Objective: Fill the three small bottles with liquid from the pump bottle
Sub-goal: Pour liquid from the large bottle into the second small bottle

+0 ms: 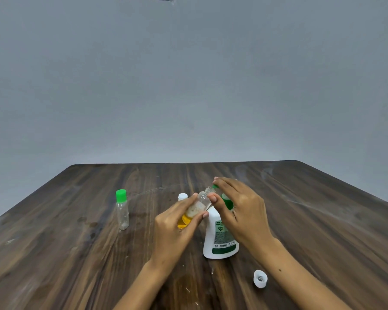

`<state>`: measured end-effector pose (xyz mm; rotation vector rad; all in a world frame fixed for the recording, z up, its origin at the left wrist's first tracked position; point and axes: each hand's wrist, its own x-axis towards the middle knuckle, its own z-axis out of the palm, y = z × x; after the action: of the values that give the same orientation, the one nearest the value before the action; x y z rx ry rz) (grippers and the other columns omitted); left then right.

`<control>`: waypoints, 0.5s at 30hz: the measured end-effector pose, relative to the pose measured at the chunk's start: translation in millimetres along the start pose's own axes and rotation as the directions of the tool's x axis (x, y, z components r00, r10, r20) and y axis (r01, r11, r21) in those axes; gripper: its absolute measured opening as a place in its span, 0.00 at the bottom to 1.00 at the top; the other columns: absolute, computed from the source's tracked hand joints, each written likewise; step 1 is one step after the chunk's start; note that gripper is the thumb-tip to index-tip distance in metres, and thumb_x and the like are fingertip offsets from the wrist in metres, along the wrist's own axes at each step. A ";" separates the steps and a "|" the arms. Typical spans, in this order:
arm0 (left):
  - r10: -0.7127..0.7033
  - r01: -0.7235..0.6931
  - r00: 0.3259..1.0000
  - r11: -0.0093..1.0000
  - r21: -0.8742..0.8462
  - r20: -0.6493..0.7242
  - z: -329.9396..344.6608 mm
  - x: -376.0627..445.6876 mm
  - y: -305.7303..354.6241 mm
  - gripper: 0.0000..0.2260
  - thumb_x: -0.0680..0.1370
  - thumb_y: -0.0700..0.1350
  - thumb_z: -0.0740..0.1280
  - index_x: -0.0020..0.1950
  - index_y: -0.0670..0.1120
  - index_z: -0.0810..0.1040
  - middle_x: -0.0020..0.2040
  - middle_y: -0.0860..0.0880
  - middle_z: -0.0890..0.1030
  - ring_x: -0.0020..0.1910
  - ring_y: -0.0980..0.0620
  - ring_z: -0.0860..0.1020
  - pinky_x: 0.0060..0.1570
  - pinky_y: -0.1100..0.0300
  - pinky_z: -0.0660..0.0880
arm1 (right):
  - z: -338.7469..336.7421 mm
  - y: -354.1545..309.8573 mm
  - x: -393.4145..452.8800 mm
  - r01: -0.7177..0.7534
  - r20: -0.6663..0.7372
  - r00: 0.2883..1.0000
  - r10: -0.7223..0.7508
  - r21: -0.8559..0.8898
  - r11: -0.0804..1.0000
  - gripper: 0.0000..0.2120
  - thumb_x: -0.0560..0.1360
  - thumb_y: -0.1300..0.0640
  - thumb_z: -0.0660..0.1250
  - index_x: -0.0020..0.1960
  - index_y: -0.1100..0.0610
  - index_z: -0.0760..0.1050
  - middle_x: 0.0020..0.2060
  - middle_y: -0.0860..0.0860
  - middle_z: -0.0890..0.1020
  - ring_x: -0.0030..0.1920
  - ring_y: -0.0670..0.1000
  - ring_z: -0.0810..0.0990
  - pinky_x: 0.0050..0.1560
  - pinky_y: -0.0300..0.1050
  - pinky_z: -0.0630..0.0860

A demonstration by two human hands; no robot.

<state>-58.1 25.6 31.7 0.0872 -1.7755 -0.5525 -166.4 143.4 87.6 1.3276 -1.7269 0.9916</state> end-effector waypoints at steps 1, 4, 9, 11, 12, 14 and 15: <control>0.005 -0.005 1.000 1.000 0.002 0.002 -0.1 0.8 0.3 0.18 0.70 0.45 0.76 0.57 0.38 0.83 0.53 0.50 0.84 0.52 0.60 0.82 0.51 0.70 0.77 | 2.0 -0.4 -1.6 -0.010 0.001 1.000 0.010 0.004 1.000 0.33 0.79 0.35 0.49 0.54 0.58 0.81 0.51 0.50 0.83 0.50 0.48 0.81 0.47 0.34 0.72; 0.011 -0.011 1.000 1.000 0.004 0.012 -1.2 0.7 1.5 0.19 0.70 0.46 0.76 0.58 0.38 0.82 0.53 0.50 0.84 0.54 0.60 0.81 0.52 0.72 0.75 | 7.4 -1.9 -6.5 -0.030 -0.001 1.000 0.030 0.011 0.999 0.33 0.79 0.34 0.49 0.55 0.59 0.81 0.51 0.51 0.83 0.49 0.49 0.82 0.47 0.35 0.73; -0.005 0.005 1.000 1.000 -0.020 0.002 -1.3 0.9 1.9 0.20 0.73 0.51 0.72 0.58 0.39 0.82 0.53 0.49 0.84 0.54 0.60 0.81 0.52 0.71 0.76 | -0.5 1.2 -1.4 0.027 -0.001 1.000 -0.027 0.001 1.000 0.33 0.79 0.34 0.48 0.56 0.58 0.81 0.55 0.50 0.82 0.56 0.48 0.79 0.55 0.36 0.71; -0.007 0.007 1.000 1.000 -0.015 -0.001 -1.4 1.2 2.7 0.20 0.73 0.52 0.72 0.59 0.39 0.82 0.53 0.50 0.84 0.54 0.61 0.81 0.52 0.71 0.76 | -0.5 2.9 -2.1 0.034 0.002 0.999 -0.034 0.013 0.999 0.34 0.79 0.34 0.48 0.57 0.58 0.80 0.58 0.51 0.81 0.60 0.48 0.77 0.59 0.39 0.70; -0.004 0.004 1.000 1.000 -0.014 -0.006 -1.4 1.3 3.2 0.20 0.73 0.52 0.71 0.59 0.39 0.82 0.54 0.50 0.84 0.54 0.62 0.81 0.52 0.71 0.75 | 1.4 3.2 -3.5 0.025 0.002 1.000 -0.025 0.023 0.999 0.34 0.78 0.33 0.48 0.58 0.59 0.80 0.58 0.51 0.81 0.61 0.48 0.76 0.60 0.41 0.71; 0.001 -0.001 1.000 1.000 -0.015 -0.008 -1.7 2.2 4.6 0.20 0.74 0.51 0.71 0.59 0.39 0.82 0.54 0.52 0.83 0.55 0.66 0.79 0.53 0.73 0.74 | 6.4 2.0 -7.0 0.003 -0.005 1.000 -0.002 0.043 0.999 0.34 0.78 0.34 0.49 0.58 0.59 0.80 0.58 0.51 0.81 0.62 0.48 0.76 0.59 0.42 0.72; 0.005 -0.005 1.000 1.000 -0.016 -0.006 -1.8 2.4 5.2 0.20 0.74 0.51 0.71 0.59 0.39 0.82 0.54 0.53 0.82 0.56 0.68 0.78 0.53 0.74 0.74 | 8.7 1.0 -9.0 -0.007 -0.012 1.000 0.007 0.048 0.999 0.34 0.78 0.34 0.49 0.57 0.60 0.80 0.58 0.51 0.81 0.62 0.49 0.77 0.58 0.42 0.73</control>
<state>-56.0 28.8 36.3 0.0735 -1.7650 -0.5618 -166.4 139.6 75.7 1.3437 -1.7094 1.0488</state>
